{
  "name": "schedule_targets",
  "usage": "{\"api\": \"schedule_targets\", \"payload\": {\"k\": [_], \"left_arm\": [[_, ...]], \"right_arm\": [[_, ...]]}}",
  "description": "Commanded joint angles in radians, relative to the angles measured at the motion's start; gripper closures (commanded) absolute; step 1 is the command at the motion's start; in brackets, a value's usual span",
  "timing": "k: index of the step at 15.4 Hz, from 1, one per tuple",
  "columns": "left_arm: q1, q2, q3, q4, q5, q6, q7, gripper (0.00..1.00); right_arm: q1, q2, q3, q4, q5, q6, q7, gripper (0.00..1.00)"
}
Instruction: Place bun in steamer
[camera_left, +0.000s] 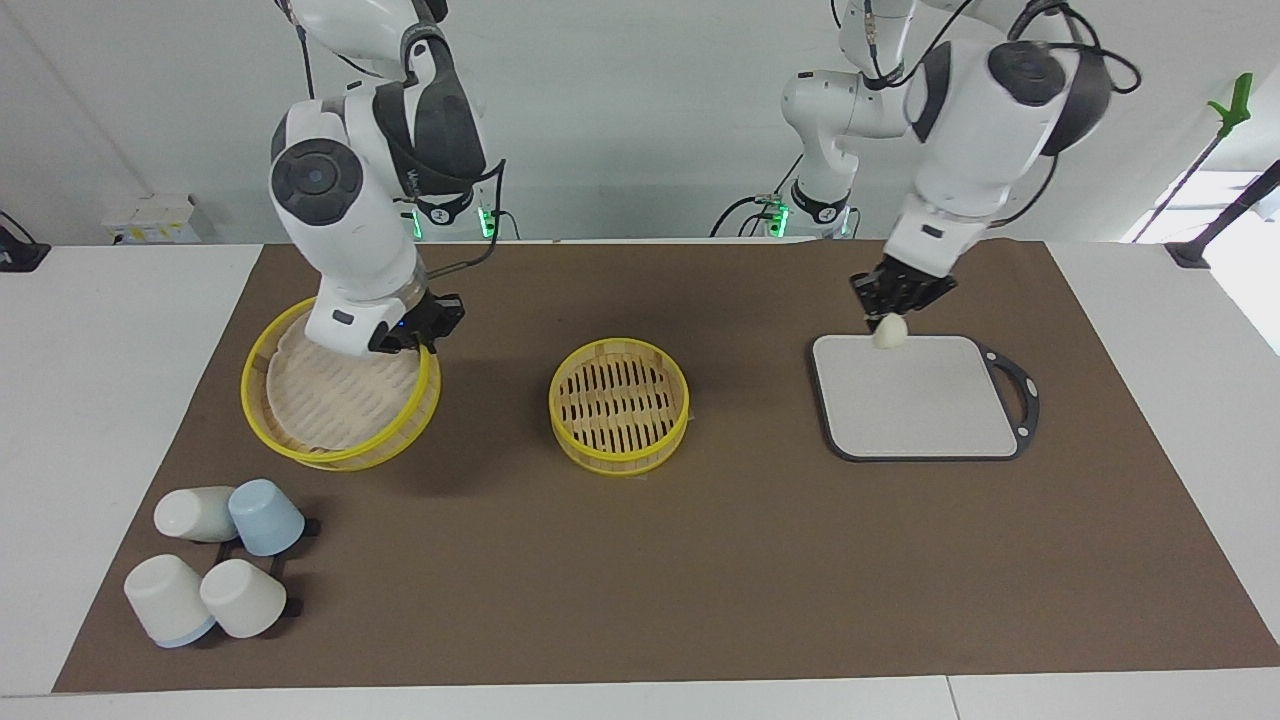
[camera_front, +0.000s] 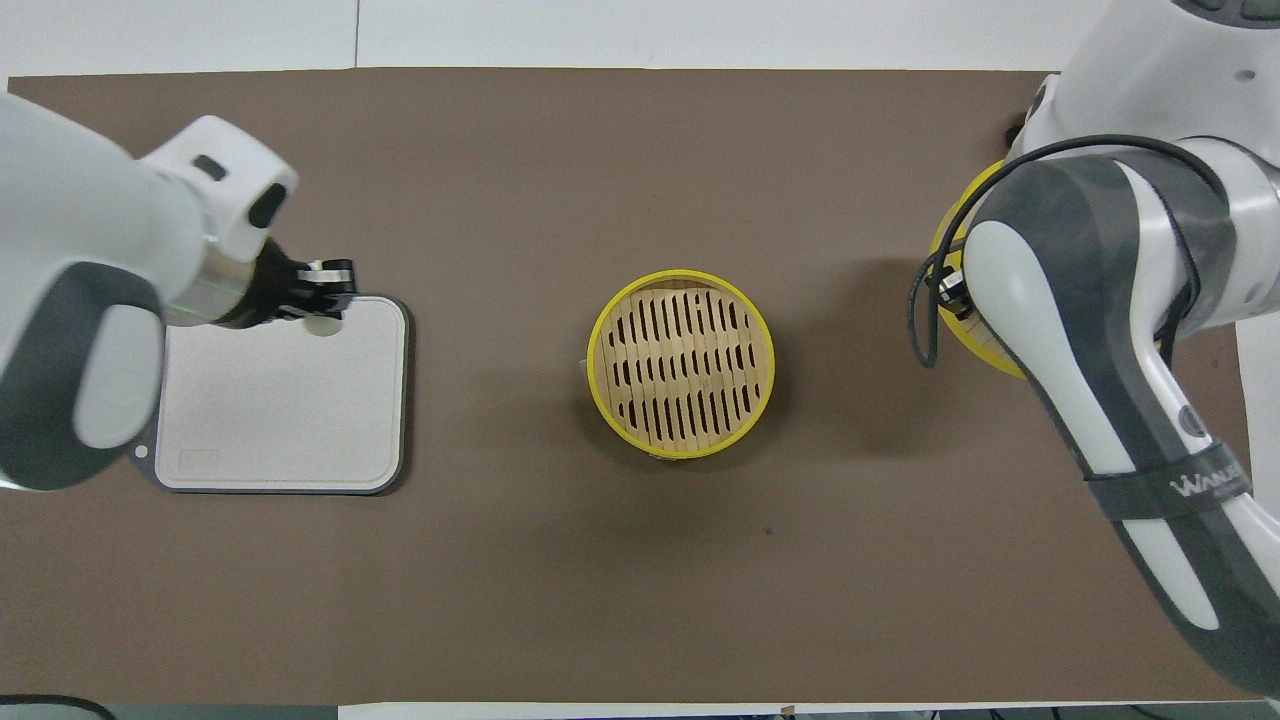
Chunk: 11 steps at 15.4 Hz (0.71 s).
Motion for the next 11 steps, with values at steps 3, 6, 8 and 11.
{"api": "schedule_targets", "payload": {"k": [3, 6, 8, 11], "left_arm": [[-0.309, 0.185, 0.021, -0.049, 0.002, 0.297, -0.289, 0.84], [-0.394, 0.249, 0.023, -0.105, 0.009, 0.421, -0.339, 0.83], [-0.42, 0.295, 0.024, -0.111, 0.017, 0.489, -0.374, 0.83], [-0.42, 0.317, 0.023, -0.111, 0.017, 0.513, -0.383, 0.74]], "right_arm": [[-0.014, -0.028, 0.016, -0.052, -0.012, 0.013, -0.05, 1.0], [-0.008, -0.034, 0.016, -0.064, -0.01, 0.035, -0.049, 1.0], [-0.013, -0.036, 0.016, -0.066, -0.01, 0.032, -0.053, 1.0], [-0.014, -0.039, 0.016, -0.075, -0.01, 0.035, -0.054, 1.0]]}}
